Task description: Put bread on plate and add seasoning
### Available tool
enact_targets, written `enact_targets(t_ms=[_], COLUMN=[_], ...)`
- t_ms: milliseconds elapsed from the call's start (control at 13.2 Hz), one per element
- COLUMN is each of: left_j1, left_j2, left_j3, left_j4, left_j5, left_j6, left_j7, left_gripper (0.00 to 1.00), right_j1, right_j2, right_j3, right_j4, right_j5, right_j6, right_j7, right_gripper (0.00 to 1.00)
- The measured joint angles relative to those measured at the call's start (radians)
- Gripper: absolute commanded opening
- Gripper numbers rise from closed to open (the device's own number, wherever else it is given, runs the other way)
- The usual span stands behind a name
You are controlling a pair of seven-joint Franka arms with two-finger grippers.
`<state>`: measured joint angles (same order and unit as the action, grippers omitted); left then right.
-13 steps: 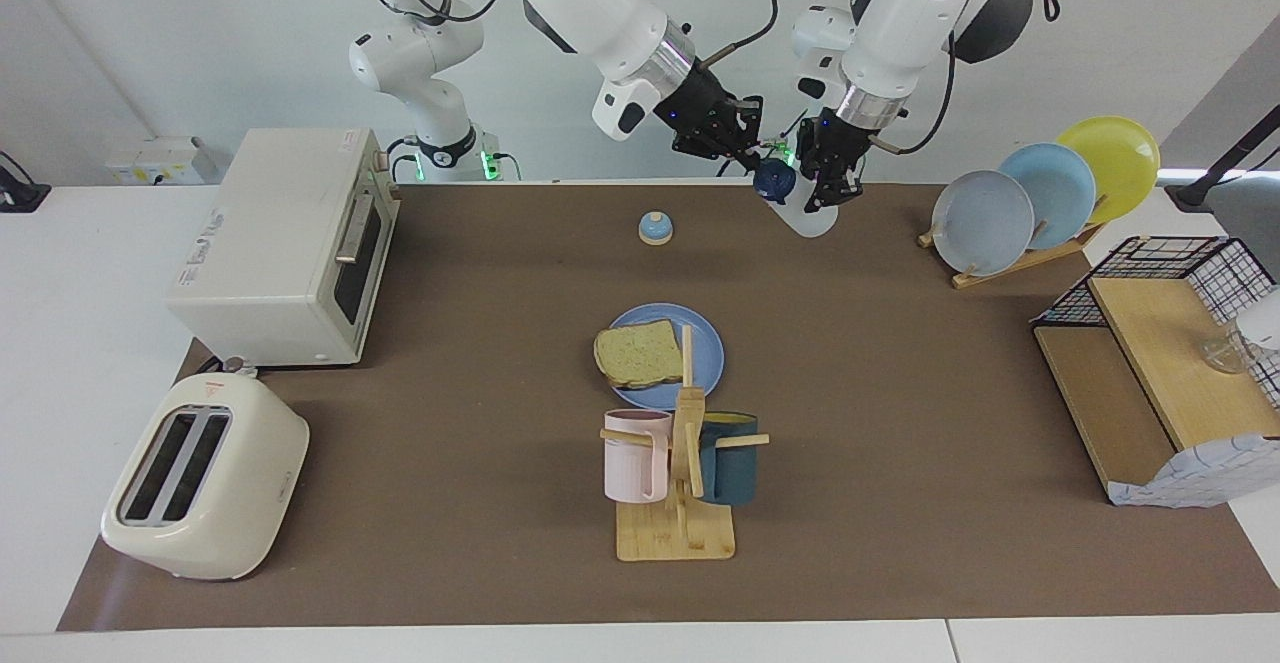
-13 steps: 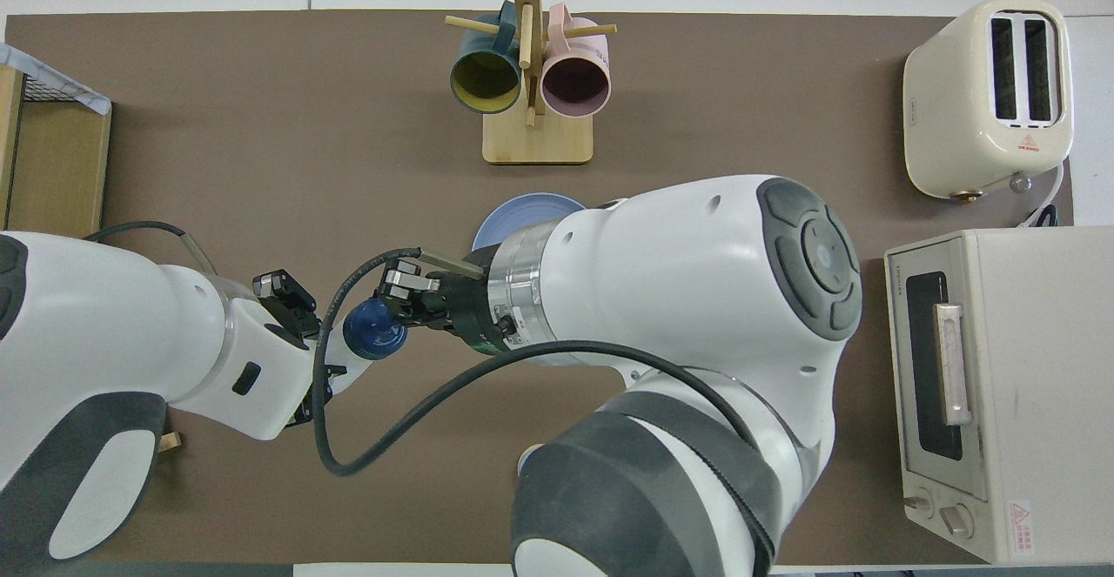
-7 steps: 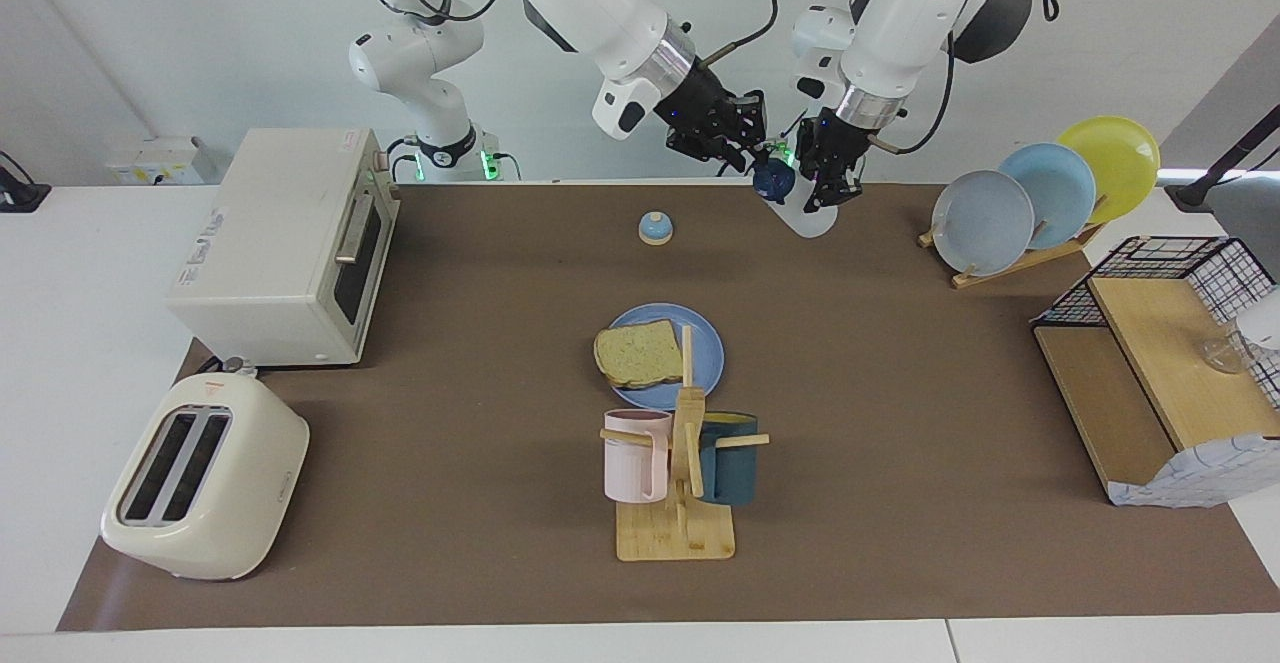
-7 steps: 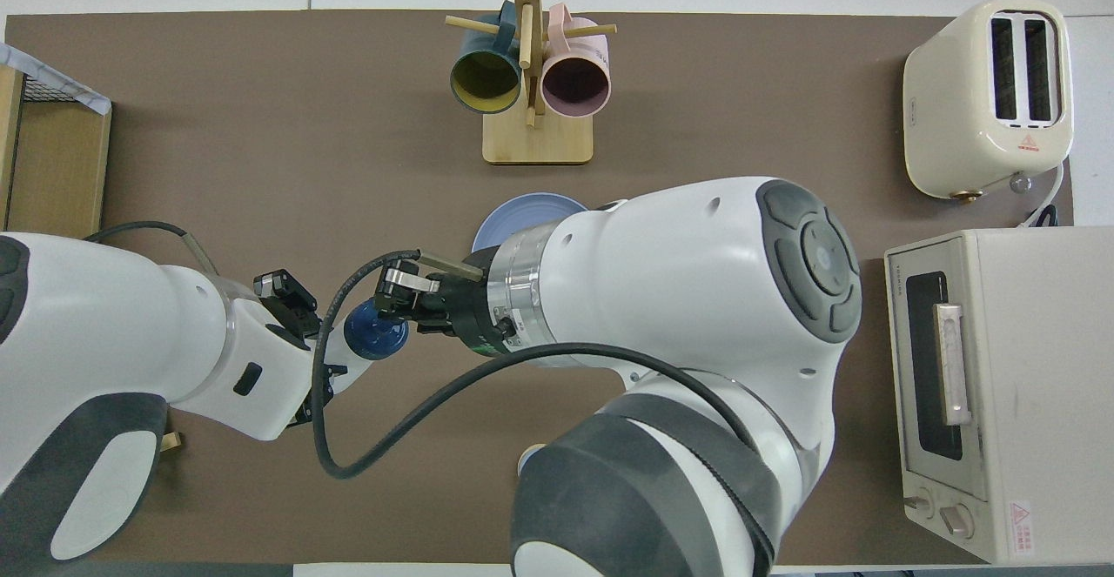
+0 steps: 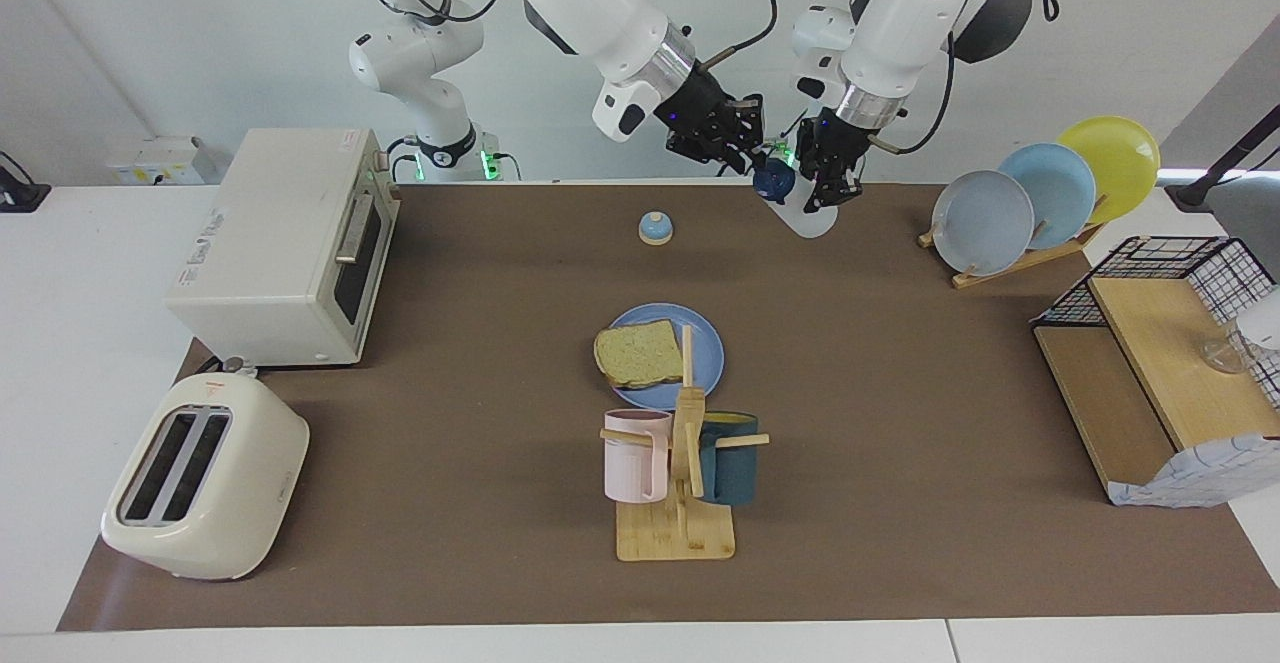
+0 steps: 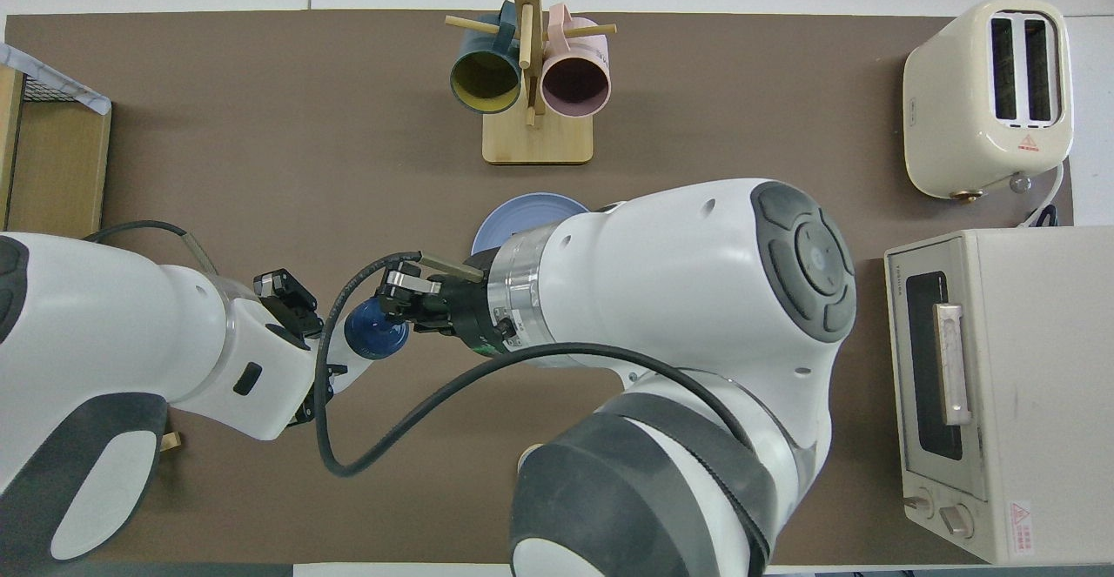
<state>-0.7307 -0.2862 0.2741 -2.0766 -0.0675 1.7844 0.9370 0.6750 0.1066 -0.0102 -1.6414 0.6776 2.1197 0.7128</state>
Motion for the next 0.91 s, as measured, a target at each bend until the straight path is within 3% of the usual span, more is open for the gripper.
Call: enact_targets(t_ms=[227,379,909], left_j1=[0.000,0.000,0.000], left_j2=[0.000,0.000,0.000], left_j3=[0.000,0.000,0.002], left_j4=[0.000,0.000,0.000], left_j5=[0.000,0.000,0.000], left_j6=[0.001,0.001,0.005], left_j7=[0.000,0.000,0.000], left_gripper=[0.00,0.00,0.00], right_j1=[0.018,0.023,0.021], right_j2=[0.000,0.000,-0.001], right_j3=[0.002,0.002,0.000], right_j4=[-0.002,-0.004,-0.005], right_j5=[-0.001,-0.003,-0.004], right_j6=[0.000,0.000,0.001], right_j7=[0.000,0.000,0.000], right_gripper=[0.22,0.11,0.11])
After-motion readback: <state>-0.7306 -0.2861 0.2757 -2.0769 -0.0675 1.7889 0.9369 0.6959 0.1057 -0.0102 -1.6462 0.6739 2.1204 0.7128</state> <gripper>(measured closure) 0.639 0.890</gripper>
